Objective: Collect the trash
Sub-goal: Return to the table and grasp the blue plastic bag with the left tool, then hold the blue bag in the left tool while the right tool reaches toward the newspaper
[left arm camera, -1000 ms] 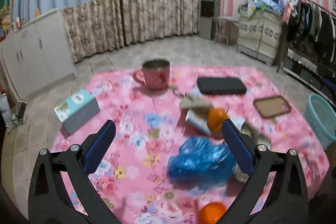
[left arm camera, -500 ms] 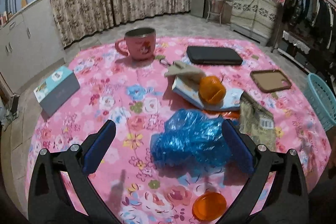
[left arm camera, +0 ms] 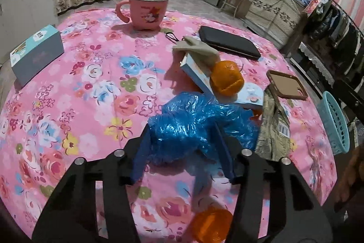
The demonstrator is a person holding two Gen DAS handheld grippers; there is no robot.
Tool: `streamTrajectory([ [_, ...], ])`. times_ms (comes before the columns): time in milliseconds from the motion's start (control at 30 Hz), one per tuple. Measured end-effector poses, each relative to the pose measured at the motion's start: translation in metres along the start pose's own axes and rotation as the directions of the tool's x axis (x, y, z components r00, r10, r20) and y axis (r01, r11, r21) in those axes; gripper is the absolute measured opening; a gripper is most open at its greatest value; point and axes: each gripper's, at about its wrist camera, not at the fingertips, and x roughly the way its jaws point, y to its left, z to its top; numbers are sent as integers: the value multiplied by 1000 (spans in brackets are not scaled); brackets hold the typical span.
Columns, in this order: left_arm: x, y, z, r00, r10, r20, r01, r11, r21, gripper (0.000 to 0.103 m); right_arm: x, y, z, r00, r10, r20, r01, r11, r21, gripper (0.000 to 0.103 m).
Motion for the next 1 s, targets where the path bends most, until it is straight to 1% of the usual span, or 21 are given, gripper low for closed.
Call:
streamTrajectory([
  [100, -4, -2, 1, 1000, -15, 5, 15, 1000, 6, 34, -2, -1, 1, 1000, -2, 9, 2, 1000, 4, 85],
  [200, -7, -4, 4, 999, -25, 23, 25, 1000, 11, 23, -2, 0, 1, 1000, -3, 7, 3, 1000, -1, 85],
  [300, -17, -6, 8, 998, -33, 61, 32, 999, 24, 21, -1, 1, 1, 1000, -2, 4, 2, 1000, -12, 85],
  [367, -28, -8, 11, 995, -18, 102, 14, 999, 39, 21, -1, 1, 1, 1000, -3, 3, 3, 1000, -16, 85],
  [467, -54, -5, 19, 982, -3, 191, -4, 999, 32, 21, -1, -1, 1, 1000, -7, 6, 7, 1000, -8, 85],
  [533, -60, -2, 21, 977, 24, 213, -31, 999, 28, 21, -1, 0, 1, 1000, -3, 4, 3, 1000, -6, 85],
  [667, -60, 4, 23, 977, 40, 210, -44, 999, 13, 21, 6, 6, -2, 1000, -14, -23, 13, 999, -37, 85],
  [700, -61, 3, 23, 976, 41, 212, -45, 999, 17, 21, 11, 9, -4, 999, -22, -43, 20, 999, -49, 85],
  [767, -61, 1, 25, 976, 44, 214, -50, 998, 27, 21, 21, 6, -10, 996, -19, -85, 17, 999, -31, 85],
  [867, -58, 2, 25, 978, 39, 206, -46, 999, 29, 21, 39, 0, -22, 985, 17, -169, -14, 1000, 24, 83],
  [933, -57, 1, 24, 979, 43, 202, -51, 998, 32, 21, 46, 3, -28, 980, 24, -200, -21, 1000, 19, 80],
  [967, -57, 2, 23, 979, 46, 199, -54, 998, 34, 21, 49, 6, -31, 977, 17, -212, -16, 1000, 5, 74],
  [1000, -56, 2, 23, 980, 53, 194, -62, 997, 38, 21, 53, 8, -34, 974, 11, -226, -13, 1000, -4, 71],
])
